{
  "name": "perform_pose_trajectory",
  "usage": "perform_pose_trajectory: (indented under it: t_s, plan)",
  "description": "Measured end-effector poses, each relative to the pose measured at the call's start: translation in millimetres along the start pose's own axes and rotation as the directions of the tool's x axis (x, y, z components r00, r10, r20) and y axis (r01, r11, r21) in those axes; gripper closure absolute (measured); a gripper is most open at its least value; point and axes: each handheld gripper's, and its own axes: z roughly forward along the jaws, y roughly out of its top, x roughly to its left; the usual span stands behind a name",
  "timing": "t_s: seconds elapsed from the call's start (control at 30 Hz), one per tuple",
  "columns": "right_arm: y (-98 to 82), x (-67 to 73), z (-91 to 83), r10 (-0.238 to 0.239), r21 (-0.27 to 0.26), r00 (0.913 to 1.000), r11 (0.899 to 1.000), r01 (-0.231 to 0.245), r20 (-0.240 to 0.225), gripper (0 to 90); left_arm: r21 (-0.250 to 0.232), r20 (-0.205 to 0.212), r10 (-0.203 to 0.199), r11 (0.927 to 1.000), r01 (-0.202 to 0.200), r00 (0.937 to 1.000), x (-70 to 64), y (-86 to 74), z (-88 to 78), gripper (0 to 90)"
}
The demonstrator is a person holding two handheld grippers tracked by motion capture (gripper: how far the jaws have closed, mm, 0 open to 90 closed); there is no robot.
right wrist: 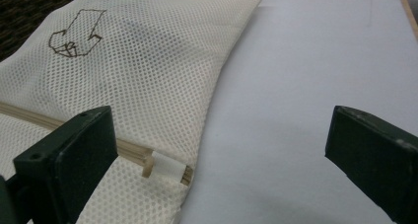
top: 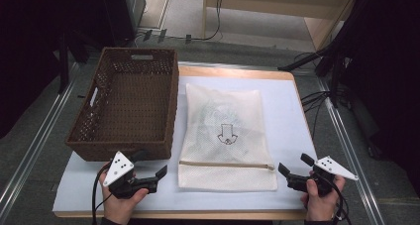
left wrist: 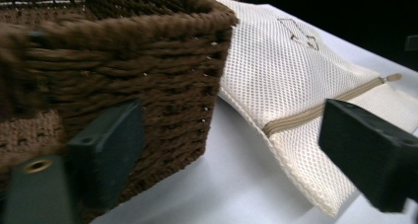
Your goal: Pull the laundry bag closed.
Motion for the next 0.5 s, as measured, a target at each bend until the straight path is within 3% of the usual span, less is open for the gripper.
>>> perform_pose_trajectory:
  t_s: [0.1,0.27,0.5]
  plan:
    - [0.2,-2.5,-0.1,0.004,0.003,0.9996,1.0,-0.004,0.028,0.0,0.001,0.017,-0.013,0.9999,0.013,0.9998,10.2,-1.3,-4.6,1.8]
    - [-1.7,-10.9,-4.2,0.014,-0.015,0.9992,1.0,-0.013,0.039,0.0,-0.029,0.009,-0.033,0.999,0.033,0.9994,24.5,-2.1,-18.9,0.0]
    - [-4.6,-15.7,-7.0,0.025,-0.031,0.9989,0.999,-0.024,0.038,0.0,-0.047,0.001,-0.017,0.9987,0.017,0.9999,23.3,-5.9,-23.0,0.0]
